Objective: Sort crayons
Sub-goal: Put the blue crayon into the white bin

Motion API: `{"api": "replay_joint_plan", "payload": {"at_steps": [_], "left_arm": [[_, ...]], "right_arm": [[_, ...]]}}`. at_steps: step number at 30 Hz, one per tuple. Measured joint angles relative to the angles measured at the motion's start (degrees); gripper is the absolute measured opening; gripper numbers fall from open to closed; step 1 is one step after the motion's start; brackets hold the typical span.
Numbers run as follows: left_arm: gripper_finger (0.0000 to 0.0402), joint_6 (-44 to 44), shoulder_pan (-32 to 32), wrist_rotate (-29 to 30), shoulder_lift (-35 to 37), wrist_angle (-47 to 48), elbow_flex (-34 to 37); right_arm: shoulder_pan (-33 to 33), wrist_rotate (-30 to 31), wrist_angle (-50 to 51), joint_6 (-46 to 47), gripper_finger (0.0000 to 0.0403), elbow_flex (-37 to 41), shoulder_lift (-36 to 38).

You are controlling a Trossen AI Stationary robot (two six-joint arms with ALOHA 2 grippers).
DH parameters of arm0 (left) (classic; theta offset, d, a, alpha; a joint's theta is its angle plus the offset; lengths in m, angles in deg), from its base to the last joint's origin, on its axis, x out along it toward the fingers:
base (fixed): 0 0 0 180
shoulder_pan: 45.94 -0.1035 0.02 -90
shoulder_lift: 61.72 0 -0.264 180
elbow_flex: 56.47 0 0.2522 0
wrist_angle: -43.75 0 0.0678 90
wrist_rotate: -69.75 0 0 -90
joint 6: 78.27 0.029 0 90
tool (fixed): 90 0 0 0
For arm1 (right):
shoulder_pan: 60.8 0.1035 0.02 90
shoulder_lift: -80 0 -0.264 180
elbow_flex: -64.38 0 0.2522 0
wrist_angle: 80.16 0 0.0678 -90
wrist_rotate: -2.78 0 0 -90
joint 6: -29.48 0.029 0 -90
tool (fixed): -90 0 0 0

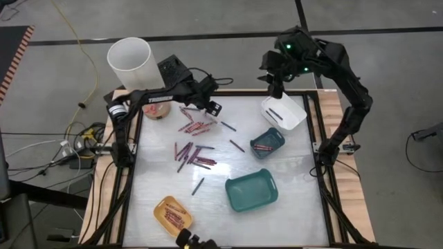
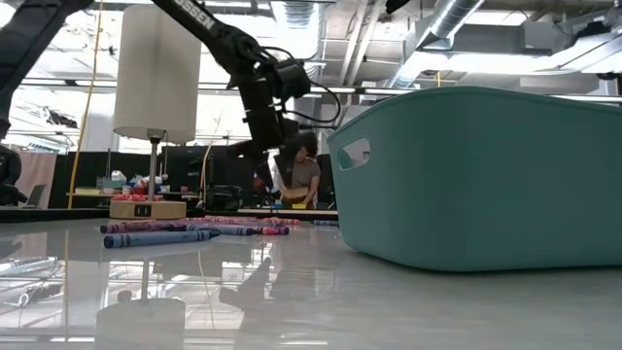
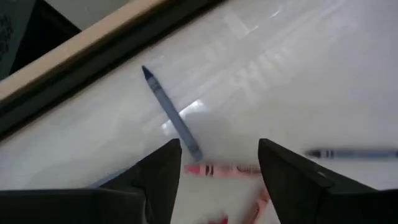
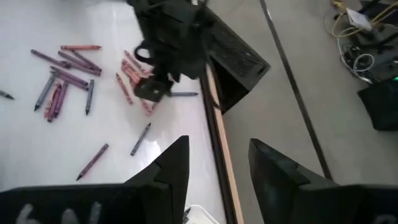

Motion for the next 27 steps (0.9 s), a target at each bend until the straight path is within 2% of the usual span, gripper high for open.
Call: {"api": "replay_joint_plan", "payload": {"at_steps": [4,19,22,27], "left_arm": [[0.0204,-1.9,-1.0,1.5,-2.8,0.0,-1.1],[0.0199,-6.7,-1.7,-1.5,-11.6,1.8,-4.5],[0.0178,-7.2,-1.7,-0.6,-11.7,3.3,-4.5],[0.0109,-7.3,-1.7,0.1,-11.7,3.7,-4.5]], "right_arm": [[1.3,0.0,-0.1,-0.4,0.016,1.2,-0.1],[4.0,0.0,1.1,-0.4,0.016,1.2,-0.1],[4.3,0.0,1.1,-0.4,0.016,1.2,-0.1],[5.0,0.0,1.4,-0.4,0.016,1.2,-0.1]]}}
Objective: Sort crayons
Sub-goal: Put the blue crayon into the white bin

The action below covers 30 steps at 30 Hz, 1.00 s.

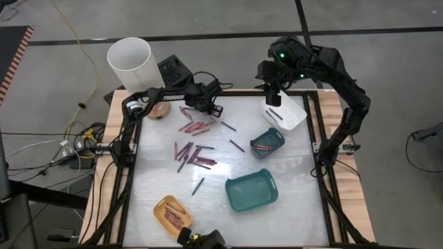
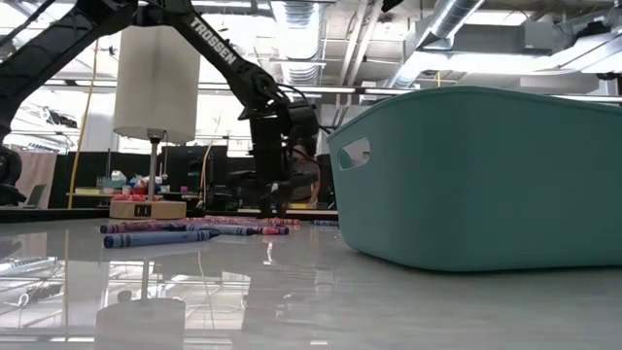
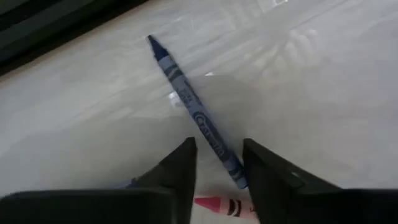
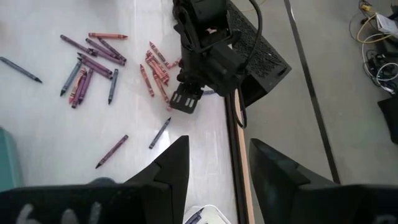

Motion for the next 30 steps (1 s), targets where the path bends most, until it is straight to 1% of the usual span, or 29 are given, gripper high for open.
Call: {"api": "replay_joint_plan", "payload": {"at_steps": [6,8,18,22,26,30], "left_arm": [[0.0024,0.2,0.0,0.2,0.0,0.0,0.0],[0.0009,0.9,0.0,-0.1,0.0,0.0,0.0],[0.0003,1.7,0.0,-1.8,0.9,-0.5,-0.3],[0.0002,3.1,0.4,-2.2,3.4,-0.8,-1.9],[0.0001,5.6,1.2,-2.0,6.3,-0.6,-3.2],[0.0001,9.3,2.8,-2.7,12.4,-1.4,-3.4]], "right_arm": [[1.6,0.0,0.0,0.0,0.016,0.0,0.0],[2.0,0.0,0.0,0.0,0.016,0.0,0.0],[2.5,0.0,0.1,-0.1,0.0159,0.0,0.1],[1.7,-0.2,0.1,-0.3,0.0159,0.0,0.9],[0.7,-3.7,0.2,-0.9,0.0159,0.0,2.3],[-1.4,-8.8,0.3,-0.4,0.0159,0.0,4.1]]}}
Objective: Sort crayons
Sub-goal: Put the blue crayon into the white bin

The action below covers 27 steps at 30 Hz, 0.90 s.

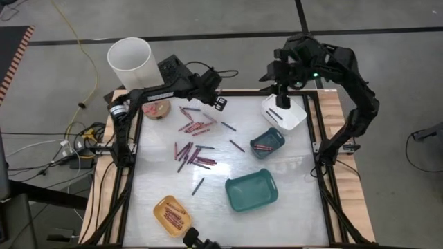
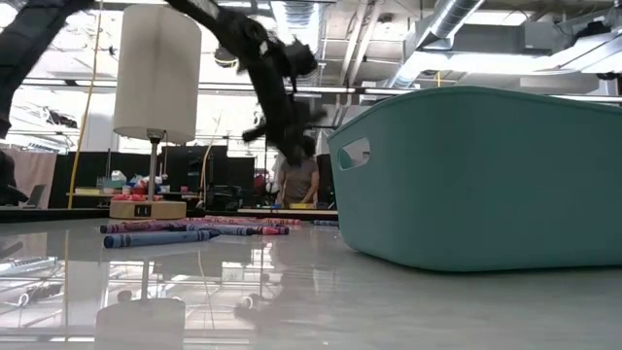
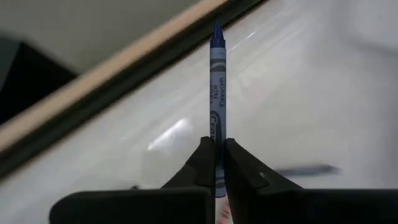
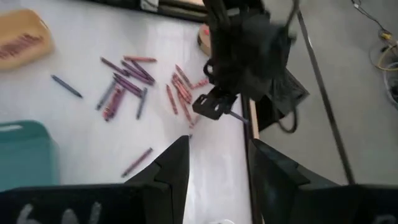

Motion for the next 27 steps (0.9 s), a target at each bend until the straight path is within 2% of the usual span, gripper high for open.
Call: {"api": "replay_joint_plan", "payload": {"at_steps": [8,11,14,20,24,27], "left_arm": [[0.0,9.7,4.3,0.5,17.8,0.0,0.8],[0.0,11.6,6.8,2.8,25.2,-1.3,3.4],[0.0,12.3,9.5,4.5,33.1,-4.1,7.7],[0.0003,11.9,14.7,4.6,46.2,-16.5,22.5],[0.0002,11.5,17.3,4.4,52.5,-30.1,34.8],[0.0002,11.3,18.3,4.4,54.4,-40.6,43.0]], "right_arm": [[-5.5,-8.8,1.2,3.9,0.0159,0.8,2.9],[-6.3,-10.2,0.6,4.0,0.0159,5.4,4.5],[-6.8,-13.3,-3.3,4.8,0.0159,13.6,7.3],[-6.9,-16.7,-26.3,9.7,0.0159,38.4,16.4],[-5.2,-16.7,-49.1,16.2,0.0159,56.3,20.6],[-2.9,-16.6,-66.8,20.4,0.0159,67.7,21.1]]}}
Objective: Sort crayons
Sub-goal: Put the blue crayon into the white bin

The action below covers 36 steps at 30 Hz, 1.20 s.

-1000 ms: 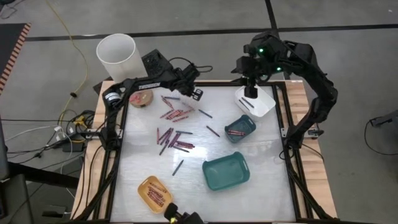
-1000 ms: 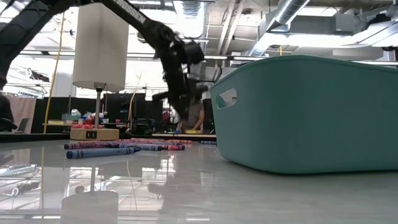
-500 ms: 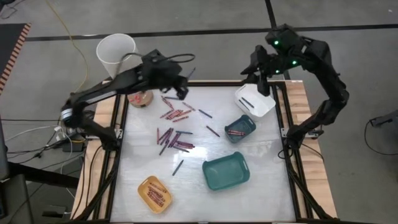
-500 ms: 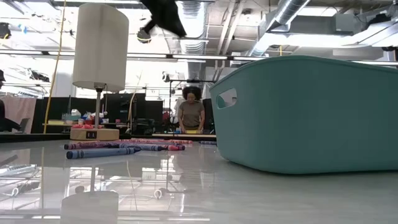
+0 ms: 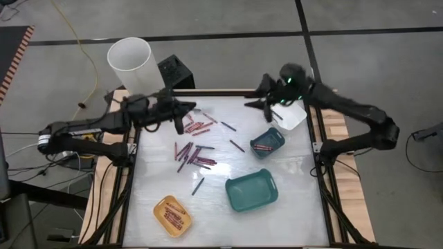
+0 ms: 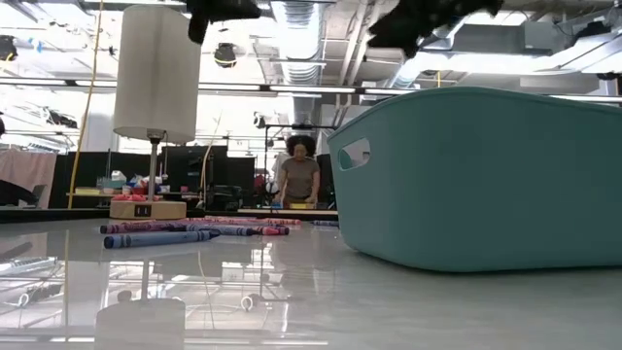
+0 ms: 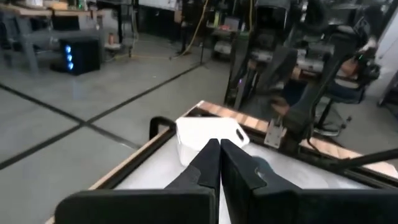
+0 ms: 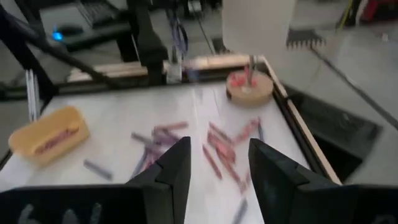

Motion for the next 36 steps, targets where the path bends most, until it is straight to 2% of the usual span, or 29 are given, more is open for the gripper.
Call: {"api": "replay_joint_plan", "payload": {"at_steps": [5,8,13,18,21,23,26,28,32,36], "left_arm": [[0.0001,-0.9,0.4,-0.1,-0.7,-14.7,9.9],[0.0001,-1.3,0.3,0.1,-1.3,-15.0,12.6],[0.0,0.4,0.4,0.7,-2.6,-8.4,13.4],[0.0006,1.8,0.4,1.2,-6.9,-8.2,12.6],[0.0023,2.7,0.7,-1.0,-10.3,-7.8,10.9],[0.004,3.4,1.2,-3.3,-12.4,-6.9,9.3],[0.0071,2.8,1.5,-3.3,-15.1,-0.5,6.1],[0.0091,1.0,1.5,-2.8,-16.3,5.6,3.8],[0.0124,-2.2,1.5,-0.9,-17.3,12.2,0.7],[0.0144,-3.0,1.8,-1.4,-16.5,12.4,0.1]], "right_arm": [[4.4,0.0,-22.5,5.8,0.0159,12.1,-2.8],[6.3,0.5,-26.3,7.1,0.0159,14.5,-5.0],[8.5,0.5,-25.5,8.9,0.0159,14.5,-6.3],[8.7,0.7,-24.4,9.1,0.0159,14.4,-1.8],[8.2,5.3,-21.1,7.1,0.0159,14.4,1.0],[8.0,10.6,-17.9,4.2,0.0159,14.4,2.0],[8.1,21.3,-15.5,4.2,0.0159,14.4,2.0],[7.4,25.8,-11.8,4.8,0.0159,12.9,0.8],[5.2,28.9,-1.6,4.8,0.0159,8.4,-4.0],[3.0,28.2,2.6,4.3,0.0159,4.6,-10.6]]}}
